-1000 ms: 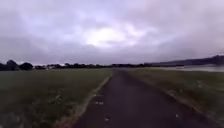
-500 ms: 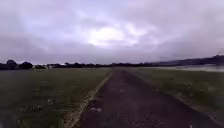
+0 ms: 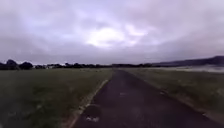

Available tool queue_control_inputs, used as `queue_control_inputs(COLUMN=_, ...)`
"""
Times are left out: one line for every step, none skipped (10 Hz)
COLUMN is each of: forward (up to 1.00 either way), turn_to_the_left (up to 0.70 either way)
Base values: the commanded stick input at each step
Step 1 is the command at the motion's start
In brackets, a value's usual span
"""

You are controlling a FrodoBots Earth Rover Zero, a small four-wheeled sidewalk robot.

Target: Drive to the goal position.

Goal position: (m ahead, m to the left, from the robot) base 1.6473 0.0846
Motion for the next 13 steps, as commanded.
queue_control_inputs(forward=0.50, turn_to_the_left=-0.21)
queue_control_inputs(forward=0.50, turn_to_the_left=-0.25)
queue_control_inputs(forward=0.50, turn_to_the_left=-0.25)
queue_control_inputs(forward=0.50, turn_to_the_left=-0.25)
queue_control_inputs(forward=0.50, turn_to_the_left=-0.25)
queue_control_inputs(forward=0.50, turn_to_the_left=-0.25)
queue_control_inputs(forward=0.50, turn_to_the_left=-0.25)
queue_control_inputs(forward=0.50, turn_to_the_left=-0.25)
queue_control_inputs(forward=0.50, turn_to_the_left=-0.20)
queue_control_inputs(forward=0.50, turn_to_the_left=-0.14)
queue_control_inputs(forward=0.50, turn_to_the_left=-0.08)
queue_control_inputs(forward=0.50, turn_to_the_left=-0.02)
queue_control_inputs(forward=0.50, turn_to_the_left=0.00)
